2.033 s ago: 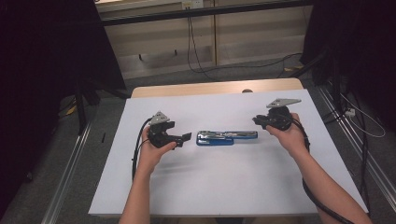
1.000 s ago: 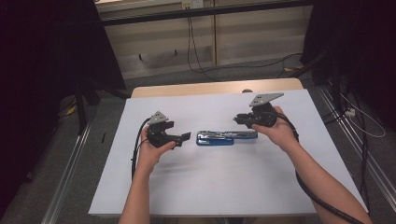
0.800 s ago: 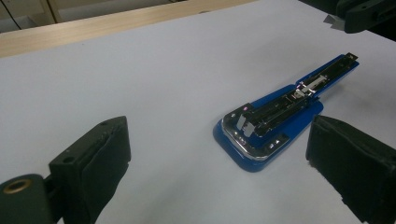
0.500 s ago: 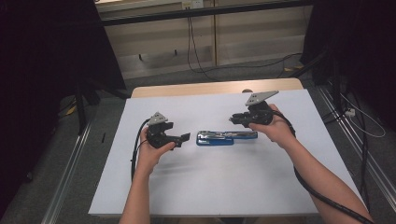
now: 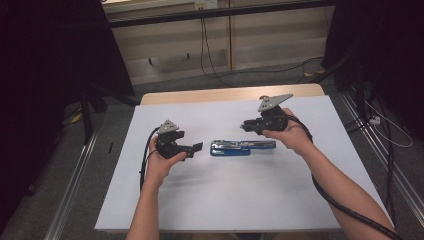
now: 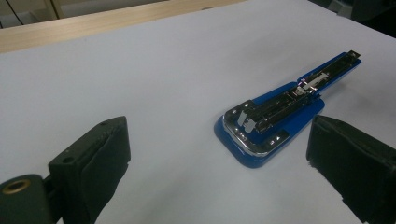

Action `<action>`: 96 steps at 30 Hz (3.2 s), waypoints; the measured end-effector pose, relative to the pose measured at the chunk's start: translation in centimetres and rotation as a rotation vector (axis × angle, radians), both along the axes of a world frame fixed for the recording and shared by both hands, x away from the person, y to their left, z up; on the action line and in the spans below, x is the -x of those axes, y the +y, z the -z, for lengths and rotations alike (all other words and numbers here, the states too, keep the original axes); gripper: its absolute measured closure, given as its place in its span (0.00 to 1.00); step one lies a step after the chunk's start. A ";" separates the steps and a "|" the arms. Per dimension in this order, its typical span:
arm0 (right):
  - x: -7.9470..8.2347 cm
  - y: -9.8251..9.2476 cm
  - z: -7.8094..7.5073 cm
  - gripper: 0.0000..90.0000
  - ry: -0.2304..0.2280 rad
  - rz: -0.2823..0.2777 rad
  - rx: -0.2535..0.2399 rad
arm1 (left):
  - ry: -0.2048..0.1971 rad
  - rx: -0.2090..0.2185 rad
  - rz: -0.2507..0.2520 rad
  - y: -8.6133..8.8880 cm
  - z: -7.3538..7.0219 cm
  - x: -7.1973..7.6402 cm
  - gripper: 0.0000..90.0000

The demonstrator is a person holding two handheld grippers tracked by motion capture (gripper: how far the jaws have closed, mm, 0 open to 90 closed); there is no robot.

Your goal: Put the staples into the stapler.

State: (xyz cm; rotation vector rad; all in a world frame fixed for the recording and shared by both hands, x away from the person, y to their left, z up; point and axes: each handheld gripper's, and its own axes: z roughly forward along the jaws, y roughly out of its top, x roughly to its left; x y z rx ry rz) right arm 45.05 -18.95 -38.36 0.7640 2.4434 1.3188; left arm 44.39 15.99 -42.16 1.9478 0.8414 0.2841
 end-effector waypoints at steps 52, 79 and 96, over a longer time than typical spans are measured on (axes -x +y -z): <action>-1.8 3.1 0.8 0.88 0.021 -0.157 0.028 | 0.027 -0.069 -0.007 1.5 0.7 1.9 0.06; -2.7 5.3 1.8 0.88 0.030 -0.211 0.052 | 0.018 -0.054 -0.023 2.2 0.6 2.2 0.06; -3.2 6.7 3.0 0.88 0.041 -0.252 0.086 | 0.015 -0.049 -0.026 2.6 0.6 2.2 0.06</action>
